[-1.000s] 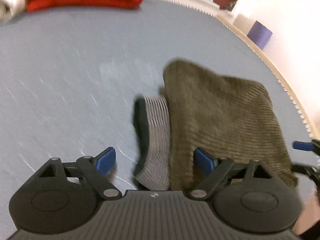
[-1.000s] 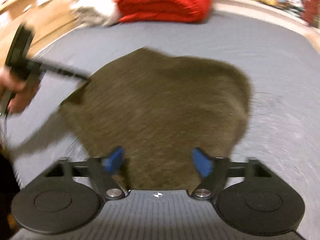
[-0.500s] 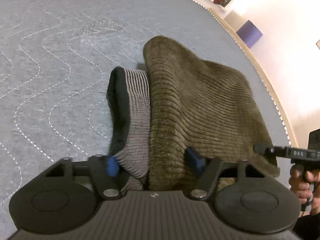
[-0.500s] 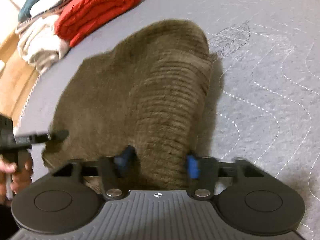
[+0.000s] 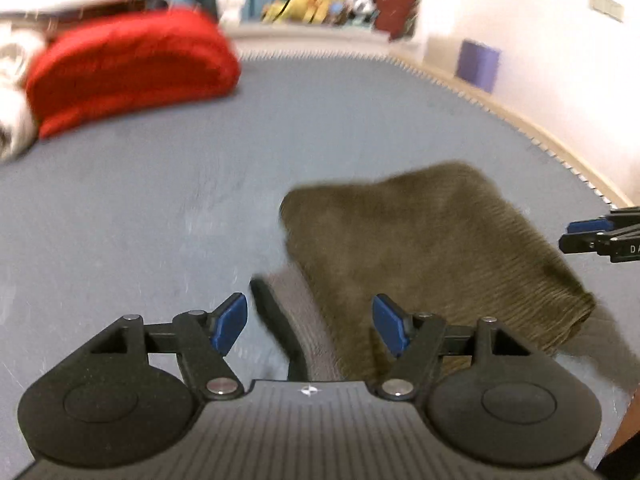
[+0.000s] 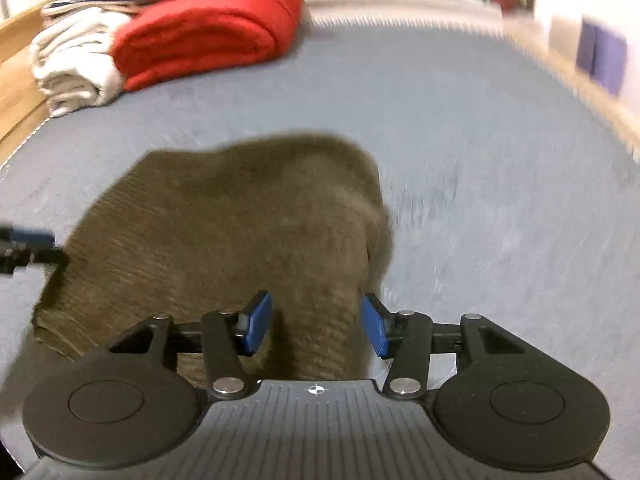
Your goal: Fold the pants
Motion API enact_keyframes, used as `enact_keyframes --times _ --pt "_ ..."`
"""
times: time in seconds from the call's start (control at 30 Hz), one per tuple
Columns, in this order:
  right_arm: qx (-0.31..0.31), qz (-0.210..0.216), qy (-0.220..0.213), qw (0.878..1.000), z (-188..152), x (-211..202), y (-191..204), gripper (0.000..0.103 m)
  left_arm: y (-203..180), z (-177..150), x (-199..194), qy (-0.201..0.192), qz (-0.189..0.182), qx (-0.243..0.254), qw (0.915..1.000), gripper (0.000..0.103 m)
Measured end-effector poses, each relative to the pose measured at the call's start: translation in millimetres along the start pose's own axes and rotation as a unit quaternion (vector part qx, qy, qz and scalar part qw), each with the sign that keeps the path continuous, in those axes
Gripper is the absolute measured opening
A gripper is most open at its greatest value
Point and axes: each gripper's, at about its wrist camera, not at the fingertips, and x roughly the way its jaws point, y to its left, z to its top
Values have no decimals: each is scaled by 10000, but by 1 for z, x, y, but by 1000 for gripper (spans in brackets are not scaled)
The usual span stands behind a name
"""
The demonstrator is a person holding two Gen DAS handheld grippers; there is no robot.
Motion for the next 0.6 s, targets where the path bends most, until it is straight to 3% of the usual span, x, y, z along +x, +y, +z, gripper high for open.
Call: enact_keyframes --times 0.07,0.17,0.23,0.3,0.47,0.6 --pt "-71 231 -168 9996 2 -12 3 53 -4 3 -5 -82 -187 44 9998 73" --pt "-401 579 -75 9975 -2 -12 13 54 -13 0 -4 -24 -392 269 9989 59" --pt "-804 676 434 9935 -14 6 19 62 -21 -8 11 394 -371 596 9968 45" --pt "-1330 398 721 9877 -29 21 27 62 -23 -25 34 932 -168 941 9911 47" --pt "-1139 392 704 9902 -25 16 26 63 -31 -21 15 696 -112 919 9933 47" --pt "-1001 407 400 9933 -21 -3 24 62 -47 -21 -13 349 -501 1115 9919 47"
